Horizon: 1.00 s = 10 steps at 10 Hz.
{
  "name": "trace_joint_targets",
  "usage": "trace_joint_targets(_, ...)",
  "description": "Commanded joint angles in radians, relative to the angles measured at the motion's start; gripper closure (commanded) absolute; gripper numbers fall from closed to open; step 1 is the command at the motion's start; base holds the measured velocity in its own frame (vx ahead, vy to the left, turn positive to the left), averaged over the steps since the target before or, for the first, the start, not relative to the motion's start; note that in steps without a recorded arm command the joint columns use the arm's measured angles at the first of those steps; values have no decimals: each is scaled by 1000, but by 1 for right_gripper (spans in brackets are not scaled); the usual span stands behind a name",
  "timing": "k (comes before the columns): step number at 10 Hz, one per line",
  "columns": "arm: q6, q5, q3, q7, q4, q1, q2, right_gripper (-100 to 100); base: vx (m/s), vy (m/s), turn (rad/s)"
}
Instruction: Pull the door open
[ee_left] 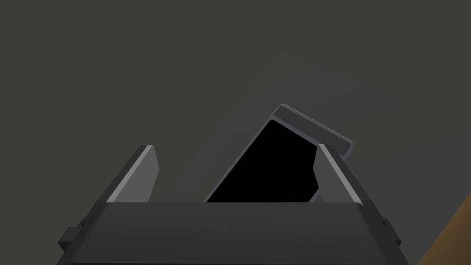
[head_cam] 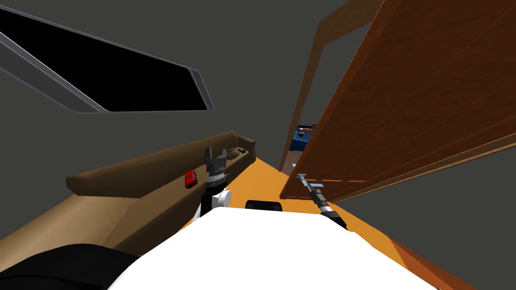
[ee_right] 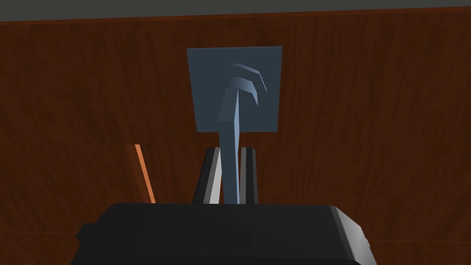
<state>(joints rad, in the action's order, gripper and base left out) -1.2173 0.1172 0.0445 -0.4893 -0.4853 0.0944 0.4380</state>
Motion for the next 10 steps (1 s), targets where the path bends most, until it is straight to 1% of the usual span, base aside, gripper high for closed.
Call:
trace_joint_targets(1, -21, 2, 3, -6, 14, 7, 10, 100, -217, -88, 173)
trace_joint_targets(4, -46, 8, 2, -13, 21, 19, 19, 100, -204, -66, 142)
trace_joint_targets(5, -48, 9, -2, -8, 34, 9, 11, 100, -76, -19, 24)
trace_joint_targets(6, -55, 12, -3, -10, 41, 10, 13, 100, -149, -47, 154)
trace_joint_targets(10, -69, 16, -1, -14, 51, 9, 19, 100, -203, -87, 172)
